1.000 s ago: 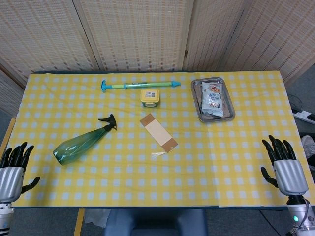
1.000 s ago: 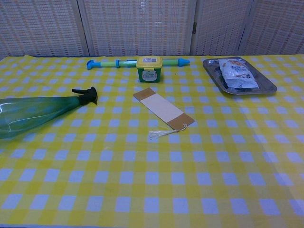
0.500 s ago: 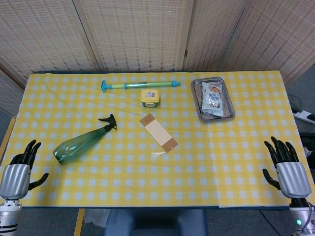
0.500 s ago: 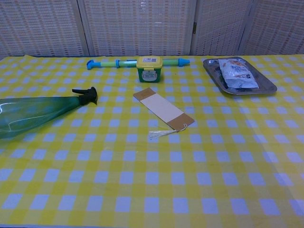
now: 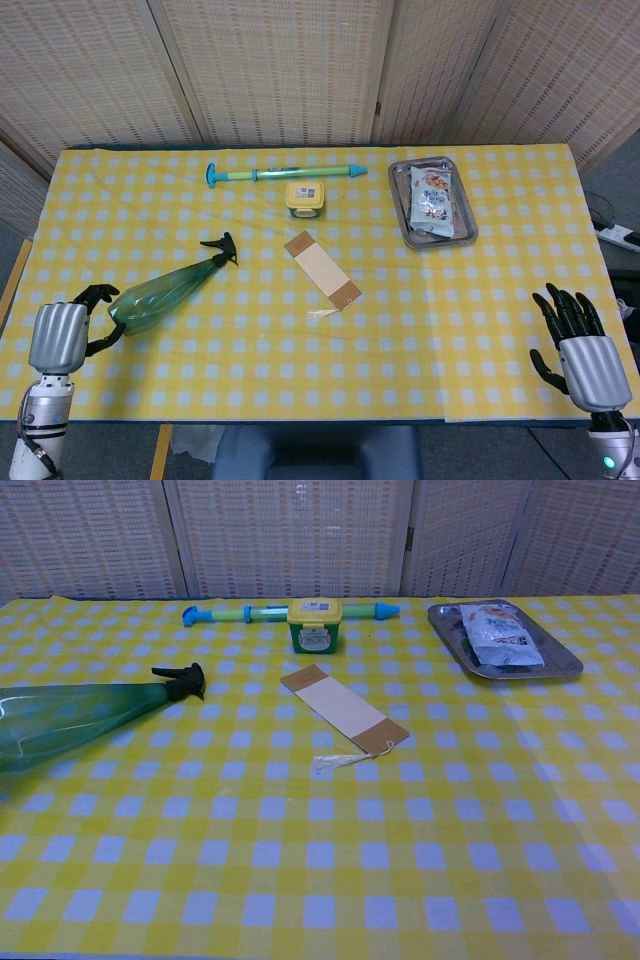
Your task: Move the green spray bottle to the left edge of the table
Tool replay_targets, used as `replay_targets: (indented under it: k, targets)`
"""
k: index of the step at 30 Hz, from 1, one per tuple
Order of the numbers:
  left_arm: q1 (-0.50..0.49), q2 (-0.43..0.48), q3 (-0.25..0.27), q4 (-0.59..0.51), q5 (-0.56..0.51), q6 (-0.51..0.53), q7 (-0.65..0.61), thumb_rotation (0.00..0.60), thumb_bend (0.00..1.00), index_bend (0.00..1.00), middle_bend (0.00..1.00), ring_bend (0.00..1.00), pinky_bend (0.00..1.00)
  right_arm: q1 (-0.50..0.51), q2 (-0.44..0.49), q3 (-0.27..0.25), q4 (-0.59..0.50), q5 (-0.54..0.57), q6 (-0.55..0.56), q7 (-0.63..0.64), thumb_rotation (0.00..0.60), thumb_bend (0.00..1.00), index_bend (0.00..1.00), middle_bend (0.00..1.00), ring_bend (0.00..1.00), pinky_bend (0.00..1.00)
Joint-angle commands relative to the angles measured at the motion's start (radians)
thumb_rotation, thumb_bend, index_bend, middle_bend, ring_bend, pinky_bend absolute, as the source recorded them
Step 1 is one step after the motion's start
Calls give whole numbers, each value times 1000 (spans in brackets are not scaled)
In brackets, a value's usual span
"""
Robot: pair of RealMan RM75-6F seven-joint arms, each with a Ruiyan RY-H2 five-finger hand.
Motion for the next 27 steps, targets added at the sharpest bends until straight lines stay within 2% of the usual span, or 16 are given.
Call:
replay_targets:
  k: [1, 9, 14, 19, 27]
  targets:
    - [-99, -55, -78, -28, -128, -93, 175, 600, 231, 375, 469, 1000, 1000, 7, 7, 3, 2, 14, -18, 17, 600, 394, 0, 0, 0, 0]
    - [-229, -145, -174, 10, -347, -213, 261, 600, 225, 374, 444, 1000, 1000, 24, 21, 22, 7, 63, -63, 59, 600, 393, 0, 0, 0, 0]
    - [-312, -226, -200, 73, -452, -254, 314, 600, 224, 375, 443, 1000, 1000, 38, 30, 34, 14, 98, -99, 88, 600, 394, 0, 0, 0, 0]
    - [-364, -291, -185, 129, -454, -267, 315, 600, 219, 373, 436, 1000, 1000, 47, 40, 39, 20, 114, -120, 122, 600, 394, 0, 0, 0, 0]
    - [-446, -370, -223, 215, -537, -284, 335, 600, 218, 372, 436, 1000, 1000, 66, 55, 48, 38, 142, -166, 184, 600, 394, 0, 0, 0, 0]
